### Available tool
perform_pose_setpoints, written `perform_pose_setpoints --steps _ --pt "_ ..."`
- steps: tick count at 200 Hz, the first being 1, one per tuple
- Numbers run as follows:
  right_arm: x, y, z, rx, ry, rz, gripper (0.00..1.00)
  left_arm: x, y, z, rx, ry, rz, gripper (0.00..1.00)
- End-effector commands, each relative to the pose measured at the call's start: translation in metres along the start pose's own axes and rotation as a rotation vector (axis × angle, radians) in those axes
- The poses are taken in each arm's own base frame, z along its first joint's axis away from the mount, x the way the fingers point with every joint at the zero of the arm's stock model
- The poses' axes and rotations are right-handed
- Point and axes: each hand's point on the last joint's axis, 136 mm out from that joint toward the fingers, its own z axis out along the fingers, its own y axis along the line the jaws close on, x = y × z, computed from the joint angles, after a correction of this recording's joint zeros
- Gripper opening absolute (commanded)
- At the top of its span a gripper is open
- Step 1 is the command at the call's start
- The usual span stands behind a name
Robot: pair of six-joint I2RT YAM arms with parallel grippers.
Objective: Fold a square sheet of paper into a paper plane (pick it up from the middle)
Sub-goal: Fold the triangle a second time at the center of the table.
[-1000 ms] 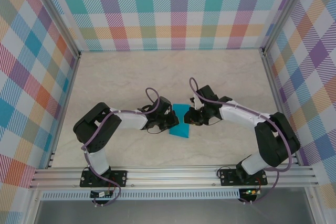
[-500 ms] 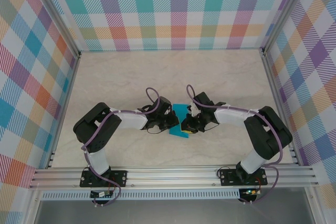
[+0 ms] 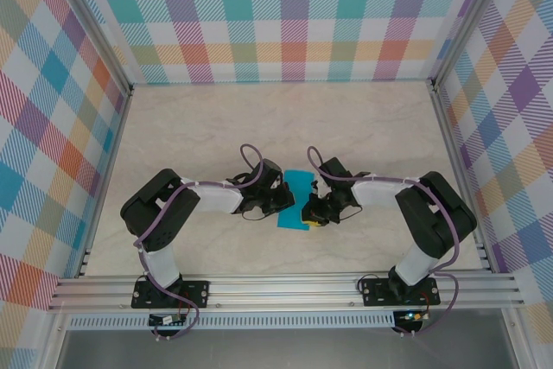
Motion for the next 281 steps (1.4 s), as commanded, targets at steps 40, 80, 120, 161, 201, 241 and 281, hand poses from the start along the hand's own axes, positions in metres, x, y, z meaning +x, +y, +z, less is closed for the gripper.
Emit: perform_pose_setpoints --steps 40,80,120,161,201,241,281 --pt "0.005 0.014 -0.016 -0.023 -0.012 -0.035 0.15 0.019 0.022 0.006 -0.092 0.046 0.008 0.04" --pt "0.009 0.025 -0.014 -0.059 0.0 -0.054 0.15 0.019 0.022 0.005 -0.092 0.045 0.007 0.04" --pt "0.019 -0.004 0.003 0.015 0.034 -0.007 0.13 0.019 0.021 0.005 -0.09 0.044 0.008 0.03" --pt "0.036 -0.027 0.01 0.043 0.062 0.038 0.14 0.019 0.023 0.006 -0.097 0.046 0.007 0.03" --pt "0.036 -0.016 -0.001 0.011 0.042 0.031 0.14 0.019 0.023 0.006 -0.096 0.046 0.007 0.03" --pt "0.016 0.026 -0.022 -0.085 -0.034 -0.036 0.16 0.02 0.025 0.004 -0.098 0.045 0.007 0.03" --pt "-0.009 0.038 -0.014 -0.086 -0.06 -0.026 0.16 0.019 0.023 0.004 -0.093 0.043 0.009 0.03"
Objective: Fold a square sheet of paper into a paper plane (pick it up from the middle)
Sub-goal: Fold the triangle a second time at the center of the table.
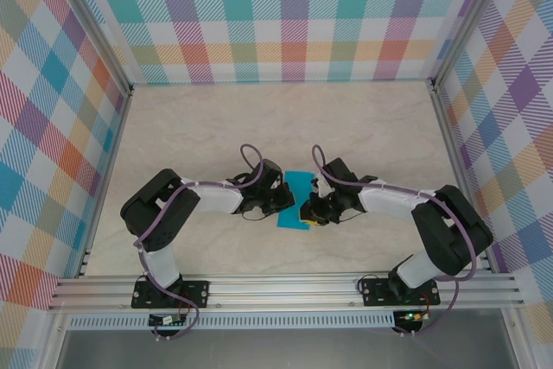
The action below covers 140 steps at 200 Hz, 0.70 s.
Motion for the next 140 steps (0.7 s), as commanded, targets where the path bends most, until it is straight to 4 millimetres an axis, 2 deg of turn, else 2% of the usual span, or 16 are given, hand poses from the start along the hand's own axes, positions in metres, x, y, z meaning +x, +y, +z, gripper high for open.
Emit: perform_pose_setpoints --steps 1,20,42,66,79,114,140 --pt "-0.013 0.006 0.007 -0.001 -0.007 0.016 0.16 0.019 0.023 0.004 -0.093 0.044 0.009 0.03" --pt "-0.014 -0.003 0.02 0.021 0.018 0.04 0.15 0.019 0.022 0.004 -0.092 0.044 0.01 0.03" --pt "-0.003 -0.029 0.032 0.07 0.053 0.083 0.15 0.018 0.022 0.004 -0.093 0.043 0.009 0.03" --pt "0.012 -0.051 0.035 0.115 0.077 0.113 0.15 0.019 0.024 0.004 -0.1 0.044 0.01 0.03" --pt "0.015 -0.052 0.033 0.115 0.076 0.111 0.15 0.02 0.026 0.004 -0.102 0.046 0.008 0.03" --pt "0.02 -0.038 0.024 0.059 0.077 0.088 0.17 0.02 0.025 0.006 -0.102 0.046 0.008 0.03" --pt "0.026 -0.04 0.02 0.061 0.073 0.088 0.17 0.019 0.027 0.006 -0.112 0.045 0.005 0.03"
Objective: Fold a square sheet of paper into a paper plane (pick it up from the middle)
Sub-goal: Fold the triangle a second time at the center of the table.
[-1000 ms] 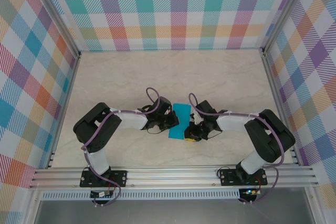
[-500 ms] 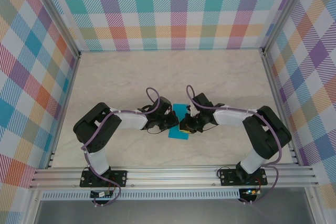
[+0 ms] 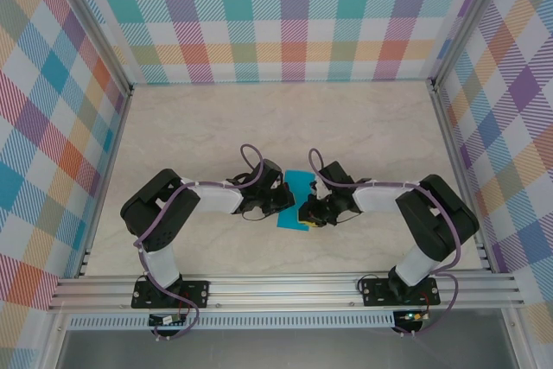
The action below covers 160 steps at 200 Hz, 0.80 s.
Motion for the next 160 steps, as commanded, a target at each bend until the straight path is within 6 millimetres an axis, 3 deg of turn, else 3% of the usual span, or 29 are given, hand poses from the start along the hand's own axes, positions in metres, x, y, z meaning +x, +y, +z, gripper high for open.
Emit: perform_pose_setpoints --steps 1,66,93,115,160 --pt "0.025 -0.019 -0.002 0.051 0.058 0.053 0.17 0.019 0.027 0.006 -0.111 0.045 0.006 0.03" --pt "0.047 -0.045 -0.005 0.113 0.083 0.065 0.17 0.019 0.027 0.006 -0.114 0.045 0.005 0.03" --pt "0.051 -0.047 -0.006 0.111 0.087 0.066 0.17 0.019 0.027 0.006 -0.113 0.045 0.006 0.03" --pt "0.046 -0.036 -0.012 0.091 0.066 0.054 0.18 0.019 0.027 0.006 -0.111 0.045 0.005 0.03" --pt "0.02 0.005 -0.031 0.017 -0.034 -0.019 0.21 0.018 0.024 0.004 -0.103 0.043 0.007 0.03"
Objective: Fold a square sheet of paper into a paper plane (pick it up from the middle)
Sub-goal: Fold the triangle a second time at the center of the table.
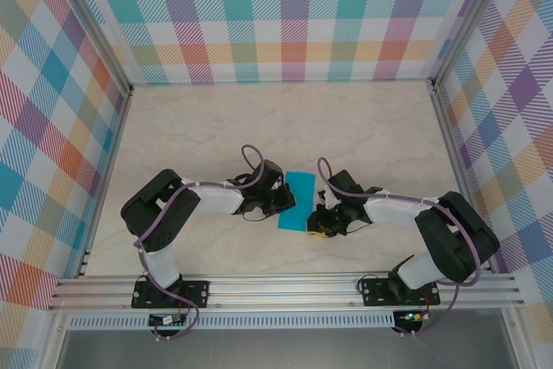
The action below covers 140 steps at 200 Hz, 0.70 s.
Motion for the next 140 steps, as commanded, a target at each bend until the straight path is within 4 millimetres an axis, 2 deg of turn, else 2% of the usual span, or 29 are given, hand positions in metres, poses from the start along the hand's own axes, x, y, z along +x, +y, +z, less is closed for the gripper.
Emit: perform_pose_setpoints --steps 1,25,47,74,101,118,140 --pt "-0.01 0.02 -0.012 -0.02 -0.041 -0.03 0.21 0.014 0.025 0.004 -0.102 0.034 0.002 0.03" --pt "-0.023 0.037 -0.01 -0.065 -0.054 -0.041 0.21 0.014 0.024 0.004 -0.098 0.035 0.003 0.03" --pt "-0.032 0.041 -0.001 -0.075 -0.04 -0.035 0.19 0.015 0.023 0.004 -0.094 0.035 0.003 0.03" --pt "-0.029 0.022 0.012 -0.023 -0.008 -0.001 0.17 0.013 0.019 0.004 -0.086 0.033 0.006 0.03" --pt "-0.018 -0.008 0.023 0.053 0.02 0.042 0.12 0.012 0.015 0.002 -0.072 0.031 0.019 0.04" --pt "-0.013 -0.02 0.027 0.079 0.027 0.062 0.09 0.009 0.004 -0.001 -0.042 0.028 0.045 0.06" --pt "-0.011 -0.023 0.028 0.075 0.02 0.074 0.07 0.008 -0.016 -0.01 0.025 0.029 0.08 0.11"
